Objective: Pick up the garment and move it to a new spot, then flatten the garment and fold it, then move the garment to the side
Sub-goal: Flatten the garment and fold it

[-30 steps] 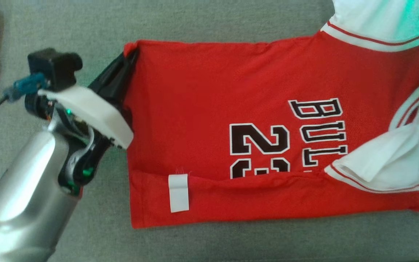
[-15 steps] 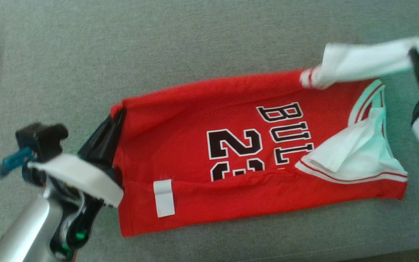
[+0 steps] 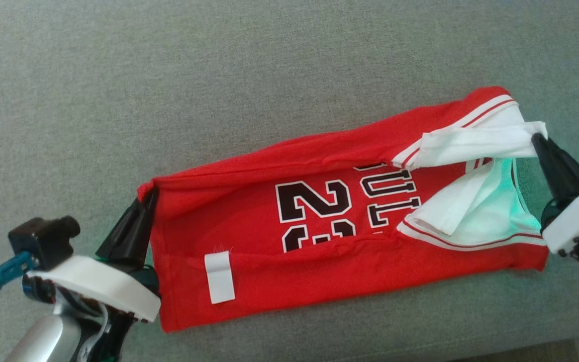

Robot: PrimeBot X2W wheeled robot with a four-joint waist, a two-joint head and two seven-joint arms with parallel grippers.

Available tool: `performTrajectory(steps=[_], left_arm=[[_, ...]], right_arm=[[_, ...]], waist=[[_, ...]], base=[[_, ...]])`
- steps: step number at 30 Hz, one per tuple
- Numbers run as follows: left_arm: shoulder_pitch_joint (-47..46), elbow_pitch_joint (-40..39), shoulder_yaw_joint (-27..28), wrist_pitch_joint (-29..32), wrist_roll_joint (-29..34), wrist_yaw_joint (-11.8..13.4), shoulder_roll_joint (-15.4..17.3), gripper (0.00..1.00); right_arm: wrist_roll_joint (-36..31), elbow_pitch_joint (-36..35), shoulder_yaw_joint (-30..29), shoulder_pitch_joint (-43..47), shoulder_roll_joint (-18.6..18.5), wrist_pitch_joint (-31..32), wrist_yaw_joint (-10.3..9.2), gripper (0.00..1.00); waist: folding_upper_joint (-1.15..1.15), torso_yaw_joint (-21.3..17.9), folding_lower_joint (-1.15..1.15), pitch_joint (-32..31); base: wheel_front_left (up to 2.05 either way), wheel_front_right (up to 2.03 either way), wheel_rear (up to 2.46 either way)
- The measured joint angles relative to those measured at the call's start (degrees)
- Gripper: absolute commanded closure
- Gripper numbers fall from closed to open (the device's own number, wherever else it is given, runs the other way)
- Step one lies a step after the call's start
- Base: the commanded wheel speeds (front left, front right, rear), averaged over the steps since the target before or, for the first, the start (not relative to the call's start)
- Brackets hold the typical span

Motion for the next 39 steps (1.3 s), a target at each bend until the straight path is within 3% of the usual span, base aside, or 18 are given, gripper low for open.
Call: performTrajectory(steps=[14, 15, 16, 17, 20, 24, 27, 30, 32, 39], left_arm=[[3.2, -0.2, -2.1, -0.4, 0.7, -0.8, 1.5, 0.98], [3.6, 0.0, -2.7, -0.4, 1.5, -1.1, 1.6, 0.77], [3.9, 0.4, -3.5, -0.4, 2.3, -1.2, 1.8, 0.56], [4.1, 1.0, -4.2, -0.4, 3.0, -1.4, 2.0, 0.03], [5.2, 2.2, -5.6, -0.3, 4.2, -1.5, 2.6, 0.0], [6.4, 2.9, -5.1, -2.2, 5.9, 0.3, 2.7, 0.0], [6.8, 2.6, -2.5, -6.7, 8.1, 4.0, 2.0, 0.0], [7.0, 1.3, 1.5, -13.9, 10.0, 8.3, -0.8, 0.0], [6.8, 1.0, 2.7, -18.6, 11.4, 9.9, -2.9, 0.0], [5.9, 3.0, 2.0, -23.2, 19.7, 11.0, -6.3, 0.0]], right_arm=[[0.7, -2.8, -0.3, 6.3, 1.7, 2.7, 0.0, 1.0], [0.7, -2.8, 0.4, 6.8, 1.3, 3.0, 0.0, 0.77], [0.7, -2.8, 1.0, 7.2, 0.7, 3.1, 0.0, 0.18], [0.6, -2.8, 1.5, 7.7, 0.1, 3.4, 0.0, 0.0], [0.4, -2.9, 2.5, 8.1, -2.7, 5.0, 0.0, 0.0], [0.4, -3.3, 1.4, 8.0, -4.0, 5.4, 0.0, 0.0], [0.0, -2.6, 0.3, 6.0, -4.1, 6.3, 0.0, 0.0], [-2.5, 0.3, 0.8, 2.5, -4.8, 8.3, 0.0, 0.0], [-3.3, 2.4, 1.9, 0.5, -5.0, 9.8, 0.0, 0.0], [-6.4, 11.3, 4.0, -2.5, -7.9, 14.2, 0.0, 0.0]], waist=[[0.0, -0.4, 0.0, -0.5], [0.0, -0.4, 0.0, -0.5], [0.0, -0.5, 0.0, -0.4], [0.0, -0.5, 0.0, -0.4], [0.0, -0.5, 0.0, -0.4], [0.0, -0.4, 0.0, -0.5], [0.0, -0.5, 0.0, -0.7], [0.0, -0.2, 0.0, -0.7], [0.0, 0.5, 0.01, -0.6], [0.0, 3.4, 0.01, -0.3]], base=[[0.0, 0.0, 0.0], [0.0, 0.0, 0.0], [0.0, 0.0, 0.0], [0.0, 0.0, 0.0], [0.0, 0.0, 0.0], [0.0, 0.0, 0.0], [0.0, 0.0, 0.0], [0.0, 0.0, 0.0], [0.0, 0.0, 0.0], [0.0, 0.0, 0.0]])
